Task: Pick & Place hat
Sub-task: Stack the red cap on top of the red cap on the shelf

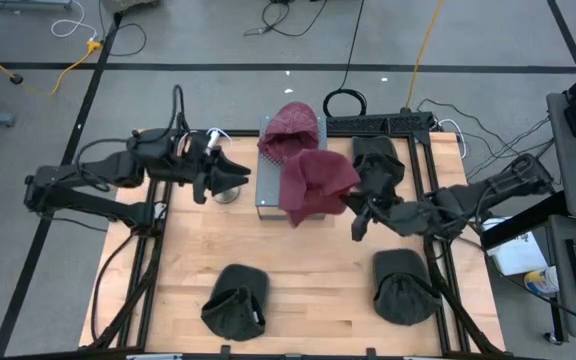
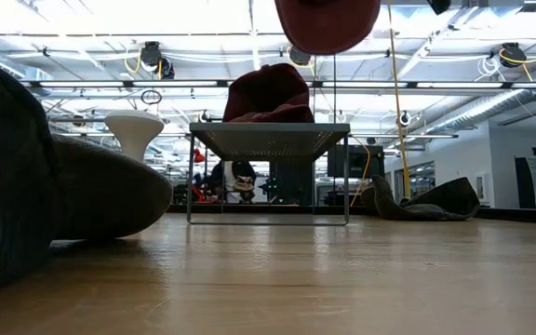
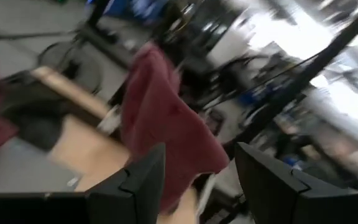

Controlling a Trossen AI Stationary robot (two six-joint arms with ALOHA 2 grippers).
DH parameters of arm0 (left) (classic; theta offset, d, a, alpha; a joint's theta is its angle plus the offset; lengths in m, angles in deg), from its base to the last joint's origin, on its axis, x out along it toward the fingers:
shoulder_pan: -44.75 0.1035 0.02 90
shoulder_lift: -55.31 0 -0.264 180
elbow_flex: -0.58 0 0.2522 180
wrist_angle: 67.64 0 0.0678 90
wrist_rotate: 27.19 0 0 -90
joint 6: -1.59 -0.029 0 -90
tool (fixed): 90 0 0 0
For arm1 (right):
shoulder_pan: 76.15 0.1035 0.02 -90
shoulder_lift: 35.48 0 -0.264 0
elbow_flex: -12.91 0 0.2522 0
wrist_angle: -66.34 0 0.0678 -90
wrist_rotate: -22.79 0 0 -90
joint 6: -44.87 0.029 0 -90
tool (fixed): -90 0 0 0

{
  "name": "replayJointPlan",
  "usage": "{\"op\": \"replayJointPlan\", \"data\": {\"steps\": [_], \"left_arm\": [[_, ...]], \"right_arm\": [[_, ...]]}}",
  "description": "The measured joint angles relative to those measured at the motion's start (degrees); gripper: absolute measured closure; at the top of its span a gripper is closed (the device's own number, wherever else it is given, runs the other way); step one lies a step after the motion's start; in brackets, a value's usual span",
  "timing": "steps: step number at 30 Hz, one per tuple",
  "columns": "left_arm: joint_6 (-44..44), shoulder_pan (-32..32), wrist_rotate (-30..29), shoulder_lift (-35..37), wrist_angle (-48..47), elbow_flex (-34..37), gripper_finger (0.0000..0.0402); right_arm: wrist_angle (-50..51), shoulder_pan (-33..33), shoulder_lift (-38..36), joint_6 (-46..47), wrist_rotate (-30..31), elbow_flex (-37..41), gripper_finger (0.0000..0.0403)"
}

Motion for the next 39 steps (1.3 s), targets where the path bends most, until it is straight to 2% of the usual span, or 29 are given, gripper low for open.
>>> {"op": "replayJointPlan", "data": {"steps": [3,7,16,22,25,34,36,39], "left_arm": [[-0.2,0.0,-1.5,-1.3,-9.3,-5.5,0.0202],[0.3,0.0,-2.0,-2.9,-16.1,-11.5,0.0202],[0.6,-1.4,-5.5,-7.5,-28.9,-21.6,0.0202],[0.7,-4.2,-4.5,-10.5,-28.4,-22.4,0.0202],[0.9,-5.8,-4.5,-12.1,-28.5,-22.4,0.0202],[1.0,-9.2,-3.0,-15.5,-28.8,-22.4,0.0202],[1.5,-9.4,-0.8,-15.8,-28.4,-22.4,0.0202],[3.9,-9.4,-0.9,-16.3,-28.4,-22.4,0.0202]], "right_arm": [[4.3,-1.5,1.6,-3.8,-2.0,-3.7,0.0398],[8.9,-3.1,4.5,-8.1,-5.4,-8.0,0.0398],[9.5,-3.8,12.5,-18.4,-10.4,-15.9,0.0398],[8.8,-3.8,15.2,-20.6,-11.5,-17.9,0.0398],[8.6,-3.9,15.3,-20.6,-13.4,-17.9,0.0398],[8.5,-3.9,14.7,-20.2,-13.6,-18.0,0.0398],[8.5,-3.9,14.8,-20.2,-15.5,-18.0,0.0398],[8.7,-3.9,14.8,-20.2,-17.8,-18.0,0.0398]]}}
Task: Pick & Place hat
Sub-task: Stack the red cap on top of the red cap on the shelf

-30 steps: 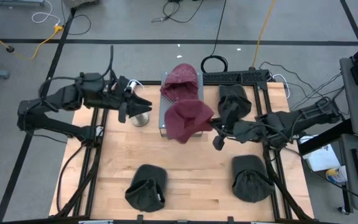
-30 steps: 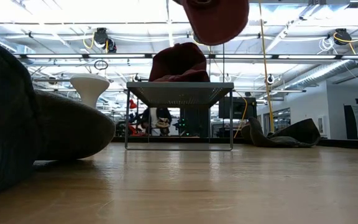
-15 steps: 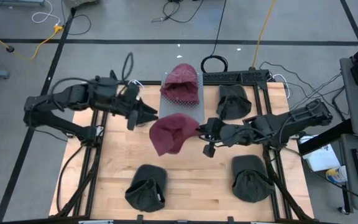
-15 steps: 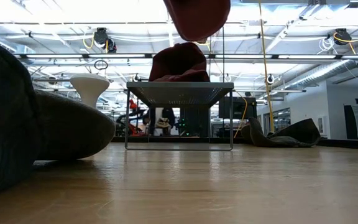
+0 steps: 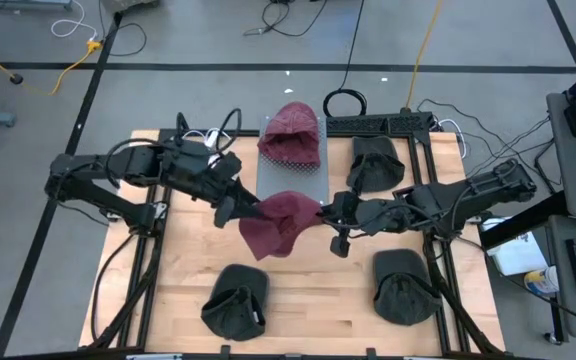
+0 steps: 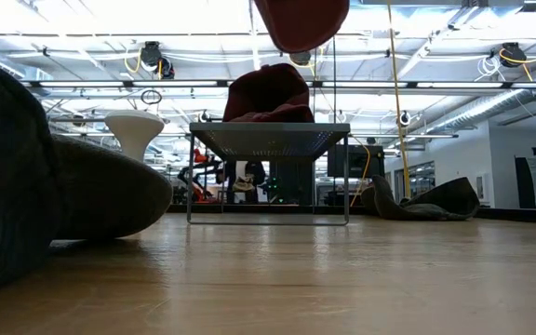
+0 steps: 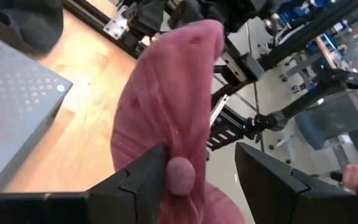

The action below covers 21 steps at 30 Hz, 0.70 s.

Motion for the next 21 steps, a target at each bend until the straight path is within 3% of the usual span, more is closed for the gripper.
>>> {"op": "replayJointPlan", "data": {"steps": [4,13,18,21], "left_arm": [[0.6,0.1,-1.1,-0.2,-0.4,0.0,0.023],[0.7,0.1,-0.7,-0.1,-0.4,0.0,0.0362],[0.6,0.1,-0.7,-0.1,-0.4,0.0,0.0368],[-1.2,0.1,-2.0,-0.1,-0.2,0.0,0.0368]], "right_arm": [[0.6,0.0,0.0,0.0,0.1,0.0,0.0398],[0.6,0.0,-0.4,-0.4,0.1,0.0,0.0398],[0.2,0.1,-0.4,-2.4,-0.2,0.0,0.0381],[-0.1,0.2,-1.0,-3.3,-4.7,0.0,0.0351]]}}
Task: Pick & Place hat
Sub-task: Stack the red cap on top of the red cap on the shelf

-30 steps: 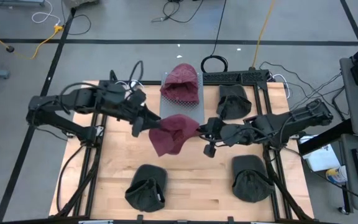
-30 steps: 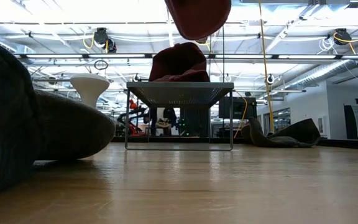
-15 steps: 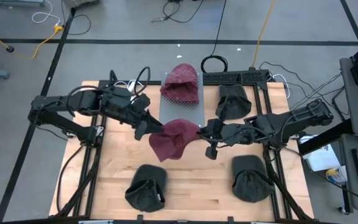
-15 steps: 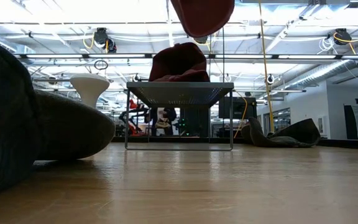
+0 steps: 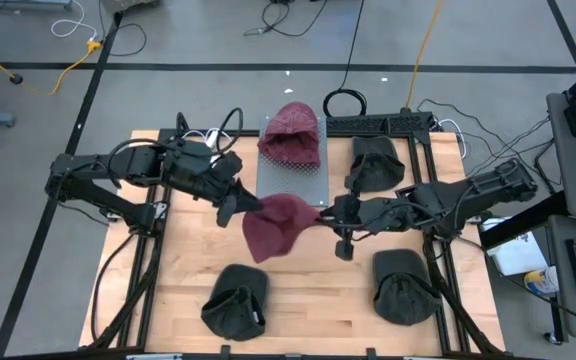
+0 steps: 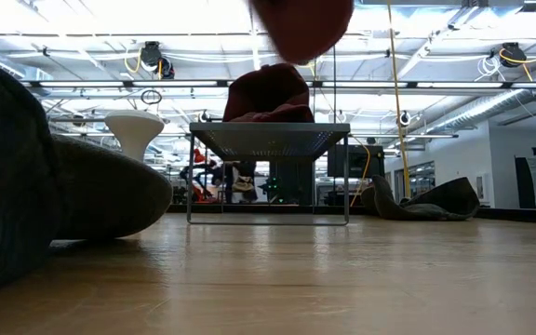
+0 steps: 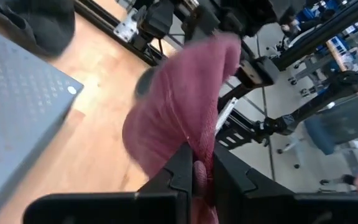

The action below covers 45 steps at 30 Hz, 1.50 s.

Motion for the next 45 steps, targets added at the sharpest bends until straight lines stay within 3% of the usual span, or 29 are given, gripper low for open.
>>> {"op": "replayJointPlan", "data": {"steps": [8,13,21,32,40,45], "left_arm": [[-10.0,0.8,-0.7,0.0,3.2,0.0,0.0368],[-18.2,1.0,-2.9,0.0,5.2,0.0,0.0368],[-36.3,1.0,-10.1,-0.3,1.6,-5.8,0.0368],[-67.4,0.3,-29.2,-1.9,0.1,-14.9,0.0368],[-77.2,1.3,-45.9,-4.1,8.5,-15.9,0.0368],[-78.5,3.7,-50.9,-6.5,17.7,-16.0,0.0368]], "right_arm": [[2.7,0.0,-2.5,12.6,-4.0,0.0,0.0246],[3.1,0.9,-4.2,18.1,-6.0,0.0,0.0214],[3.7,1.2,-6.9,18.1,-5.8,0.0,0.0215],[3.0,1.2,-7.6,16.4,-5.6,0.0,0.0227],[2.4,1.2,-7.6,14.8,-5.6,0.0,0.0227],[2.4,1.0,-7.5,13.5,-5.5,0.0,0.0231]]}}
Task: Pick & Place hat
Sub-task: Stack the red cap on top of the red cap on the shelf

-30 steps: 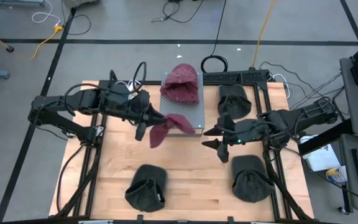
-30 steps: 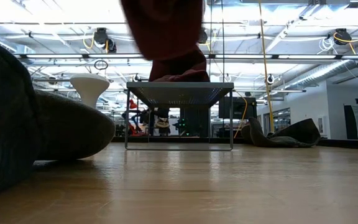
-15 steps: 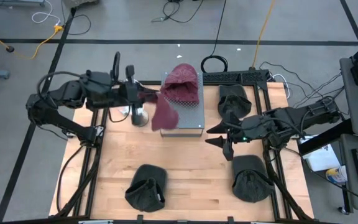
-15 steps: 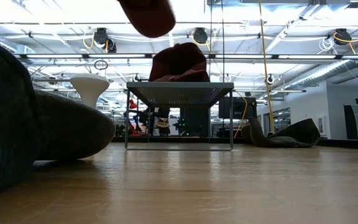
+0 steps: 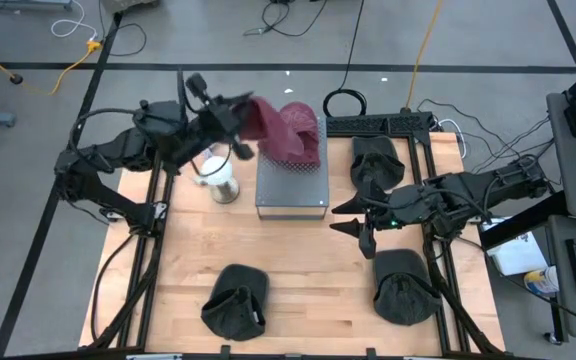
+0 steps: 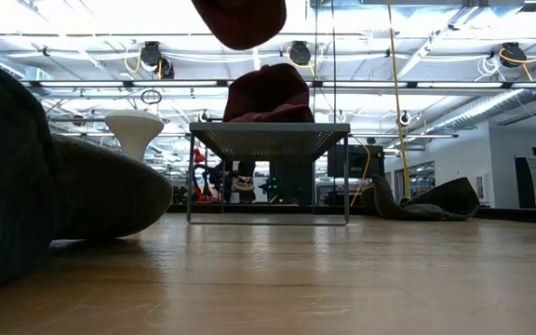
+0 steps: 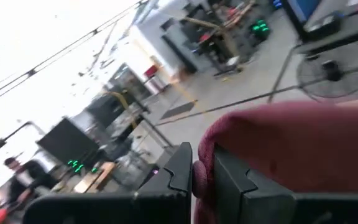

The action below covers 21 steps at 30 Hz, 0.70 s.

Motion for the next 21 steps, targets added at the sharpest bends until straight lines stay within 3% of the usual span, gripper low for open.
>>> {"op": "replayJointPlan", "data": {"steps": [12,21], "left_arm": [[-11.0,7.4,-6.7,-9.6,18.1,0.0,0.0368],[-14.2,12.5,-13.1,-16.2,29.8,0.0,0.0368]], "right_arm": [[0.0,0.0,-0.5,-3.1,0.0,0.0,0.0232],[0.0,0.0,-0.5,-4.5,0.0,0.0,0.0232]]}}
